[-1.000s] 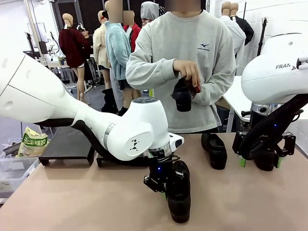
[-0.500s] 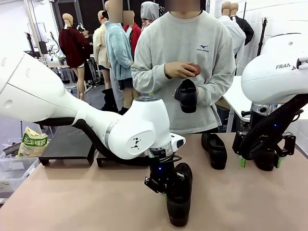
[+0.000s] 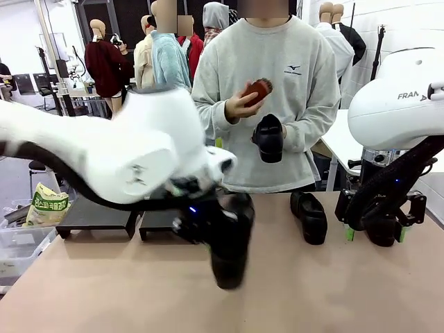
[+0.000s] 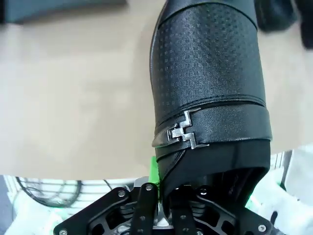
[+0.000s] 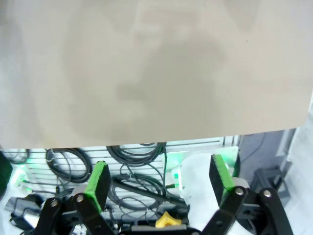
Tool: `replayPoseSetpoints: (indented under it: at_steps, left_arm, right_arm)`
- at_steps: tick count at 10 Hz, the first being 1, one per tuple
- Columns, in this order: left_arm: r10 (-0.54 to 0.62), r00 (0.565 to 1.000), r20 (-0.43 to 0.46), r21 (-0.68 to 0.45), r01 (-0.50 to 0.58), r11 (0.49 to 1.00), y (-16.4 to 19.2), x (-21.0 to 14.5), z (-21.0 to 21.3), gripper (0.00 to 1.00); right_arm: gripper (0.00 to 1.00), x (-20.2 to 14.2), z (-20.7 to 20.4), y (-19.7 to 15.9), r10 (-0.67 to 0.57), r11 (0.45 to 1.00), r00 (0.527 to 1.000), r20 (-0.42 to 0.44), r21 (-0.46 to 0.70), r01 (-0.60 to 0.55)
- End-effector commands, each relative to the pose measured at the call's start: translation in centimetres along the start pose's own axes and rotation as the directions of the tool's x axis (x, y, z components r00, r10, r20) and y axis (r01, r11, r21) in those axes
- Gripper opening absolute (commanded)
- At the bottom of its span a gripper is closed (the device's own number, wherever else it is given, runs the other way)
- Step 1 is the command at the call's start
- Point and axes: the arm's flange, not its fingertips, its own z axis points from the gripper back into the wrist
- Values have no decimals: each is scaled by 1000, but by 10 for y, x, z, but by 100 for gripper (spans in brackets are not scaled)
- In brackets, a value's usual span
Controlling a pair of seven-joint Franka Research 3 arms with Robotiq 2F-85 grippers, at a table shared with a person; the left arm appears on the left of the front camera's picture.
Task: Organize the shoes by placing them on the stand.
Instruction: Place the Shoe from the middle of the table onto the Shoes Stand.
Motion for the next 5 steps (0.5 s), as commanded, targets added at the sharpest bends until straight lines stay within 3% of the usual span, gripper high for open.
replayPoseSetpoints:
  at_steps: [1,2,3,5]
  left_arm:
    - [-23,984,179,61,12,998,78,24,31,0]
    - [14,983,182,14,-17,1000,114,35,37,0]
    - [25,963,267,63,-43,997,145,37,56,0]
    - [28,957,290,110,-62,992,197,35,94,0]
  right_arm:
    - [100,-1,-1,2,-6,1000,1000,-2,2,6]
    - [100,-1,-1,2,-6,1000,1000,-2,2,6]
    - [100,-1,-1,2,-6,1000,1000,-2,2,6]
    - [100,-1,-1,2,-6,1000,1000,-2,2,6]
